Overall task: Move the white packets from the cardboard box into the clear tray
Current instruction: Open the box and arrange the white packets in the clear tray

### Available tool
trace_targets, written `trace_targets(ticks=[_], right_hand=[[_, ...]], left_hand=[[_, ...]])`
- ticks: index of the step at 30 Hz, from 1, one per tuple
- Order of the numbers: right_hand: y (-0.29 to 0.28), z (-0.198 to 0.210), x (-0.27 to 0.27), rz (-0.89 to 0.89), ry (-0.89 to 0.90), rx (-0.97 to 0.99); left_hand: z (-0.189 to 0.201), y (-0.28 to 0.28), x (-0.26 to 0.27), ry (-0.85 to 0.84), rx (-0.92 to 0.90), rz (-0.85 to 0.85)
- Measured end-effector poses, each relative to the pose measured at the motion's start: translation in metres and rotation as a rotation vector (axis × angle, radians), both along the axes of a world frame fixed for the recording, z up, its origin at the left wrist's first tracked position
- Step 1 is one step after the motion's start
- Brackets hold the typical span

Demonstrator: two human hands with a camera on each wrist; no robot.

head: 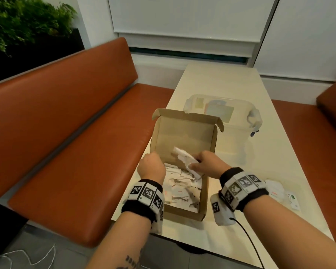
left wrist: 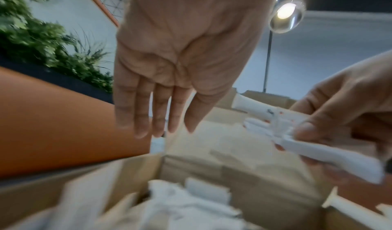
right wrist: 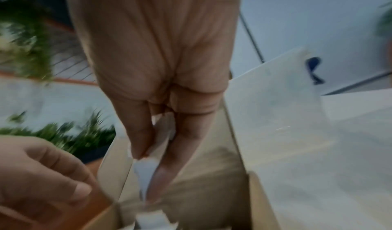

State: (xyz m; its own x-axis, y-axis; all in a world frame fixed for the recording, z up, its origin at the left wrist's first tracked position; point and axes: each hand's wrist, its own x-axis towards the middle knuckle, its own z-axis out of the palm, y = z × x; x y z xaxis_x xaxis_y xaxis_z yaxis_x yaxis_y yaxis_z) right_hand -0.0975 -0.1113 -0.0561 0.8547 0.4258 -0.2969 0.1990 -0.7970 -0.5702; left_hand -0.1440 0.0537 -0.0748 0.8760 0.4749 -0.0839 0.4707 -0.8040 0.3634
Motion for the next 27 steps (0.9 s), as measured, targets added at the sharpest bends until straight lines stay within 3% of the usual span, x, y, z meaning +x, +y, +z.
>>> trace_targets(ticks=[3,6,8,10,12,18,27], right_hand=[[-0.02,0.009,-0.002,-0.108,0.018,0.21],[-0.04,0.018,-0.009,-0.166,0.074,0.401],[-0.051,0.024,-0.014,-0.164,0.14,0.501],[-0.063,0.028,-0.018,-0.149,0.207,0.568],[-0.075,0.029,-0.021,-0.158,0.258,0.603],[-0.125,0.017,-0.028,-0.285,0.31,0.687],[-0.184,0.005,-0.035,-0.531,0.238,0.623]], left_hand=[[0.013,-0.027,0.007,-0.177,-0.186,-0.08],[0.022,-0.057,0.012,-0.319,-0.674,-0.07],[0.026,-0.076,0.014,-0.263,-1.098,-0.037],[0.027,-0.09,0.016,-0.153,-1.331,-0.085],[0.026,-0.104,0.018,-0.107,-1.399,-0.142],[0.024,-0.15,0.024,-0.163,-1.367,-0.22],[0.013,-0.2,0.029,-0.205,-1.429,-0.164]])
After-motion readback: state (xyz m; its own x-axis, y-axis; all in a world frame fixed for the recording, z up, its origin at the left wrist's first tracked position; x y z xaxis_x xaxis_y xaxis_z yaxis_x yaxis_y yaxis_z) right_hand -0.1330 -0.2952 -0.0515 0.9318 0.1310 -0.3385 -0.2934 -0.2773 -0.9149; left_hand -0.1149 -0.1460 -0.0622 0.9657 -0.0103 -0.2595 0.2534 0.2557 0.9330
